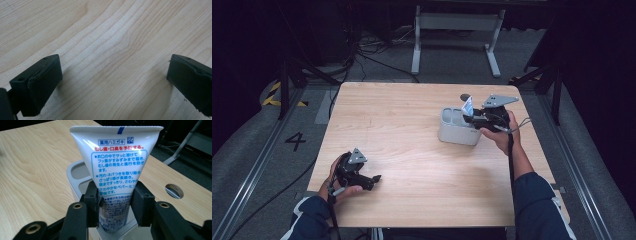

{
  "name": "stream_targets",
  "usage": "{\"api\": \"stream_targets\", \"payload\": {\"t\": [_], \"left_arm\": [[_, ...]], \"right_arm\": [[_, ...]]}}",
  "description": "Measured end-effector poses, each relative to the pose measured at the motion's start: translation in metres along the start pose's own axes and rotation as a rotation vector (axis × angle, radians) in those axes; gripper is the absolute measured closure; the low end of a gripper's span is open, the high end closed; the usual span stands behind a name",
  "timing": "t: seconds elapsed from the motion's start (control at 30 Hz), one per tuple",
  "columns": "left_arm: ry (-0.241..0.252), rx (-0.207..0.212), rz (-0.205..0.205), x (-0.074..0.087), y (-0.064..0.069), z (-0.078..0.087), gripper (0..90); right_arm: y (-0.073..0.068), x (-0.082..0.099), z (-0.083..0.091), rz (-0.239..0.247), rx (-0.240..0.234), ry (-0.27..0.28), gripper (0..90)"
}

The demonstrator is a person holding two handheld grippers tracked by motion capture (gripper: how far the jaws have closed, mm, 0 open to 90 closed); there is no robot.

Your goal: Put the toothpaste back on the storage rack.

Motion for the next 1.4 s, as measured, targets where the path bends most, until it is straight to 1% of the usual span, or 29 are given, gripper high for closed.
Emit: {"api": "stream_targets", "payload": {"t": [0.1, 0.37, 0.6, 0.63, 0.7, 0.8, 0.83, 0.9, 1.0, 1.07, 1.1, 1.4], "left_arm": [[0.0, 0.0, 0.0, 0.0, 0.0, 0.0, 0.5], [0.004, -0.001, -0.004, -0.0003, -0.0001, -0.0002, 0.6], [0.006, -0.001, -0.004, -0.0003, 0.0, -0.0002, 0.6], [0.003, -0.007, -0.006, -0.0002, -0.0006, 0.0003, 0.6], [0.004, -0.002, -0.002, 0.0, 0.0001, 0.0, 0.6], [0.003, -0.007, -0.006, -0.0002, -0.0006, 0.0004, 0.6], [0.004, -0.001, -0.002, 0.0, 0.0002, 0.0, 0.6], [0.003, -0.006, -0.006, -0.0002, -0.0005, 0.0003, 0.6], [0.004, -0.001, -0.002, 0.0, 0.0002, 0.0, 0.6], [0.003, -0.008, -0.005, -0.0001, -0.0006, 0.0005, 0.6], [0.002, -0.003, 0.001, 0.0003, 0.0003, 0.0003, 0.6], [0.0, -0.003, 0.001, 0.0005, 0.0005, 0.0004, 0.6]], "right_arm": [[0.0008, 0.0014, 0.0005, 0.005, -0.001, -0.002, 62.3], [0.0002, 0.0084, 0.0002, 0.035, 0.005, -0.04, 61.8], [0.0, 0.0089, 0.0013, 0.047, 0.012, -0.049, 61.5], [-0.0002, 0.0089, 0.0014, 0.048, 0.012, -0.051, 61.2], [-0.0003, 0.009, 0.0023, 0.048, 0.012, -0.056, 60.7], [-0.0005, 0.0088, 0.0031, 0.046, 0.011, -0.056, 60.1], [-0.0001, 0.009, 0.0033, 0.052, 0.013, -0.058, 59.9], [-0.0009, 0.009, 0.0037, 0.054, 0.007, -0.058, 58.5], [-0.0018, 0.0078, 0.0045, 0.052, 0.005, -0.051, 57.2], [-0.0008, 0.0067, 0.0047, 0.046, 0.015, -0.043, 57.0], [-0.001, 0.0063, 0.0051, 0.04, 0.014, -0.041, 56.8], [-0.0011, 0.0077, 0.0064, 0.036, 0.017, -0.036, 54.8]]}}
Point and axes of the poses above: each handheld gripper's, and its own axes: z roughly backward along the jaws, x roughly out of its underside, y roughly to its right, the point moved 9 cm from there along -z, roughly forward along the jaws, and after that the axes turned 15 degrees about x, right-handed, at the moved point
